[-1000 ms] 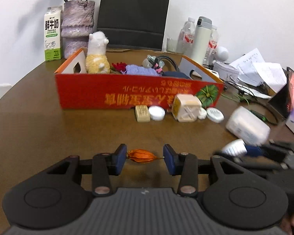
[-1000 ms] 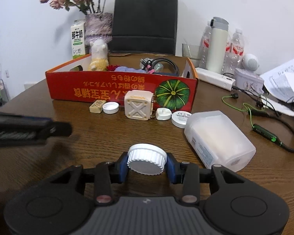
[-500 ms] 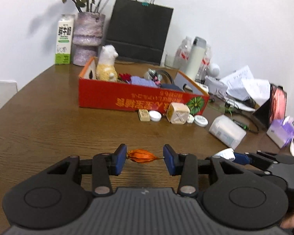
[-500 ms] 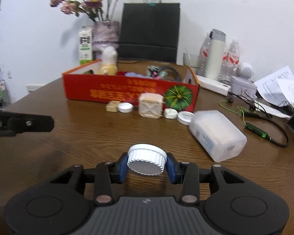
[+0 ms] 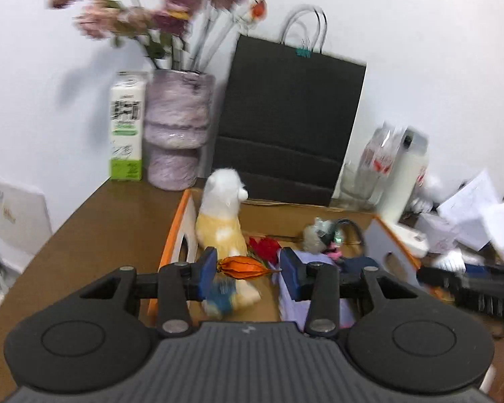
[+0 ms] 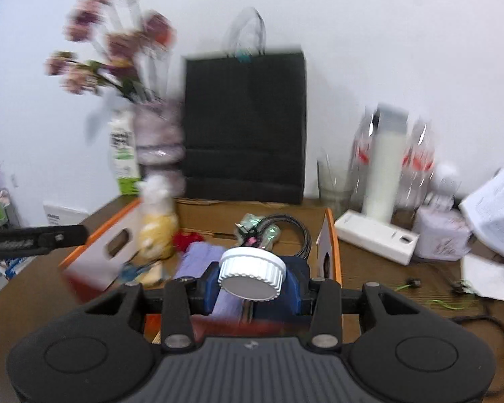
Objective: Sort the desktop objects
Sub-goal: 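Carry lid and candy into the orange box and open both tools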
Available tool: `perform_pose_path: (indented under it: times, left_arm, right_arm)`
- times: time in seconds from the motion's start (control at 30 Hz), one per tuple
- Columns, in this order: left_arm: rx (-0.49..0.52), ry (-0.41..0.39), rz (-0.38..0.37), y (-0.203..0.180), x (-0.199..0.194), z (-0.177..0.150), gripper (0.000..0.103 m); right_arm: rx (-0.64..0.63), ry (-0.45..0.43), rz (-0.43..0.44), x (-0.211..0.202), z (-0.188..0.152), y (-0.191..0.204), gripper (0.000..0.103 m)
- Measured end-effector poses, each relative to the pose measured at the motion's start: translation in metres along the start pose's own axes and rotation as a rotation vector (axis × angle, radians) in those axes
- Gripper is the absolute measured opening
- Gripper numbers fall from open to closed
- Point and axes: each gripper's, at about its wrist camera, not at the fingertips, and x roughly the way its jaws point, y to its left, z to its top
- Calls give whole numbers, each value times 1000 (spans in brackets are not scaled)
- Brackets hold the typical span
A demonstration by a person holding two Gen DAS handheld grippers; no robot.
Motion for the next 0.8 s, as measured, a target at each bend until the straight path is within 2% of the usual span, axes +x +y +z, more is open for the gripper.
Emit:
perform_pose_path:
  times: [0.07,0.2,0.3,0.37,0.4,0.43,0.5,0.53,0.6,0.7,0.8]
  left_arm:
    - [23,49,47,-3,33,8,42]
    - [38,162,23,-7,82,12,43]
    - [59,183,12,-13,102,10,51]
    - [31,188,12,-13,109,11,52]
    - [19,187,5,-12,109,12,55]
    - [-2,177,0,-11,108,12,61]
    - [-19,162,-5,-9,107,13,68]
    - [-18,159,-4,-9,105,14,68]
    - [-18,159,3,-10,100,14,71]
    - [-40,155,17,-12,86,11,81]
    - [-24,140,9,-17,63,2,90]
  right_arm:
    - [46,74,-13,42,20,-12,39]
    - [120,189,-27,111,43,-28,39]
    - [111,244,-66,150,48,-31,39]
    - [113,284,-69,169,49,-34,49]
    - [118,295,-75,174,50,-36,50]
    - [123,293,-87,176,51,-38,51]
    - [118,282,-88,173,52,-39,61]
    - [113,264,-85,168,51,-39,64]
    - [100,247,-87,158,51,-37,65]
    - [72,246,-80,137,47,-30,65]
    - [49,222,-51,108,39,-19,72]
